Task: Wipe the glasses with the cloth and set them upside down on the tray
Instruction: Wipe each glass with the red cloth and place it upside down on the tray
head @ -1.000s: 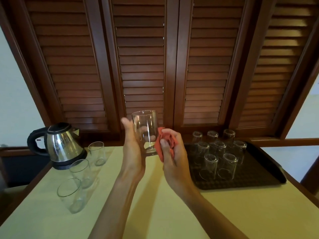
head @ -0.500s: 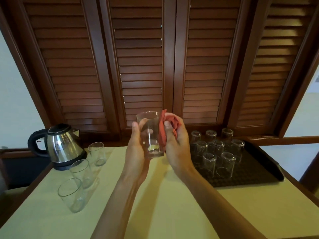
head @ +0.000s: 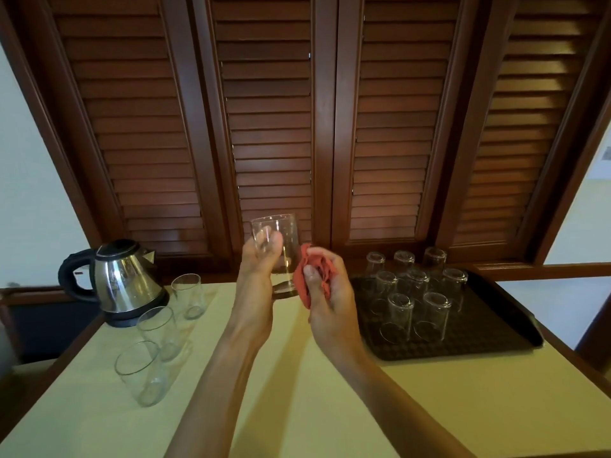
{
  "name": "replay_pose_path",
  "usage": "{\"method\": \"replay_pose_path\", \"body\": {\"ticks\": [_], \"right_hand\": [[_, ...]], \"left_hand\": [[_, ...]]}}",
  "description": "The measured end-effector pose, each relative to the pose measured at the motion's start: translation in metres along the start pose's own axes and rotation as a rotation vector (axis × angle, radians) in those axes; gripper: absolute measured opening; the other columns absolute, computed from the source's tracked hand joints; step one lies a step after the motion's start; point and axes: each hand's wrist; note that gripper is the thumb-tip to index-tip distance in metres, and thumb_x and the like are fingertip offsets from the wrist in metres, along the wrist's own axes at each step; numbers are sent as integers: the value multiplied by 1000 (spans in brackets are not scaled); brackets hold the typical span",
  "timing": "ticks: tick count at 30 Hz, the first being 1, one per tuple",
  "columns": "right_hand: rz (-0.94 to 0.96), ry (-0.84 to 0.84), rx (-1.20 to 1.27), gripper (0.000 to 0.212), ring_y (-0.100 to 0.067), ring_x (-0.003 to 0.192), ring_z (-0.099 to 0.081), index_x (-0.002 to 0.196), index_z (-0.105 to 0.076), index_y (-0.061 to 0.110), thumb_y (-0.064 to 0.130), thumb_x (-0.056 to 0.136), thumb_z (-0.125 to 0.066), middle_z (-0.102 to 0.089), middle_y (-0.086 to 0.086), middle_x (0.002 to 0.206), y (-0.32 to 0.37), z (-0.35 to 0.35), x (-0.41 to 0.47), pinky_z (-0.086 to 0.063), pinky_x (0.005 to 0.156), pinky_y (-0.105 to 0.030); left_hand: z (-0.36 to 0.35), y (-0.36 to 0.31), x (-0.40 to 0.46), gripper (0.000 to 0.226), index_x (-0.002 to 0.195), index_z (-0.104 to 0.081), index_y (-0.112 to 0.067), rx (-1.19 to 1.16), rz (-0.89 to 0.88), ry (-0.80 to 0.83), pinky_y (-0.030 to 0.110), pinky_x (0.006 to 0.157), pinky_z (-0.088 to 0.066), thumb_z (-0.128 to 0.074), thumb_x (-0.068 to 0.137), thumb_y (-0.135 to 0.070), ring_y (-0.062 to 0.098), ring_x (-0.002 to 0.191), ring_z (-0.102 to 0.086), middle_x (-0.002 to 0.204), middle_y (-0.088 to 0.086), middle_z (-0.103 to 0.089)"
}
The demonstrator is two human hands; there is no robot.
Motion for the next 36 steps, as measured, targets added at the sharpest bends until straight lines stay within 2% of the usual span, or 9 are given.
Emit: {"method": "replay_pose_path", "body": {"ticks": [4, 8, 13, 15, 19, 23, 27, 32, 36], "right_hand": [[-6, -99, -19, 19, -14, 102, -64, 121, -56, 25, 18, 105, -49, -59, -8, 118, 19, 10, 47, -54, 85, -24], [130, 19, -60, 20, -14, 101, -62, 123, -56, 16, 19, 104, -51, -53, -5, 116, 12, 2, 7, -56, 80, -25], [24, -72, -17, 18, 1, 91, -65, 116, -55, 27, 14, 104, -50, -55, -11, 117, 27, 11, 38, -56, 72, -18], [94, -15, -35, 16, -10, 98, -65, 118, -58, 22, 17, 104, -50, -53, -7, 118, 25, 5, 28, -60, 77, -27], [97, 35, -33, 26, -7, 90, -61, 123, -57, 12, 26, 103, -50, -55, -6, 111, 13, -2, 3, -52, 75, -21], [63, -37, -2, 19, -5, 89, -64, 120, -54, 19, 11, 105, -48, -57, -11, 112, 28, 7, 42, -54, 74, -19], [145, 14, -64, 17, -10, 97, -62, 120, -55, 24, 24, 103, -51, -55, -4, 112, 6, -4, -5, -53, 80, -20], [22, -113, -53, 22, -19, 104, -65, 124, -55, 28, 31, 103, -51, -59, -8, 119, 6, 12, 39, -56, 86, -30], [104, -4, -76, 25, -21, 98, -62, 124, -54, 26, 36, 101, -48, -55, -9, 115, -8, 10, 11, -56, 79, -29]], "left_hand": [[-10, 13, -16, 49, 130, -71, -27, 24, -15, 82, 34, 85, -59, -46, 96, -53, 23, 116, -69, 119, 10, -74], [-5, 4, -8, 53, 129, -68, -27, -121, -32, 42, 29, 82, -61, -41, 96, -57, 17, 110, -74, 118, 7, -77], [-13, 16, -21, 58, 129, -70, -16, -239, 124, 62, 36, 79, -61, -35, 102, -54, 20, 97, -74, 116, 12, -74], [-10, 12, -17, 63, 119, -76, -13, -325, 120, 40, 36, 75, -61, -35, 103, -59, 21, 94, -74, 111, 13, -75], [2, 0, -5, 75, 127, -67, -6, -280, 25, 52, 35, 77, -61, -60, 85, -68, 26, 96, -71, 106, 16, -71], [-2, 10, -15, 60, 134, -68, -14, -173, 77, 137, 39, 89, -60, -42, 98, -55, 24, 112, -72, 122, 10, -75], [2, -1, 6, 59, 130, -66, -21, -263, 56, 30, 31, 75, -58, -42, 92, -59, 12, 81, -73, 98, 1, -73], [-8, 20, -2, 56, 140, -63, -19, -117, 147, 30, 43, 93, -59, -26, 109, -49, 23, 110, -74, 121, 6, -77], [-8, 6, 6, 55, 122, -69, -20, -180, 133, 22, 38, 82, -56, -25, 110, -52, 11, 86, -76, 98, -1, -81]]}}
Point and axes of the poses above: each hand's wrist, its own x-axis towards the middle knuckle, its own z-axis out of the back of the hand, y = z × x
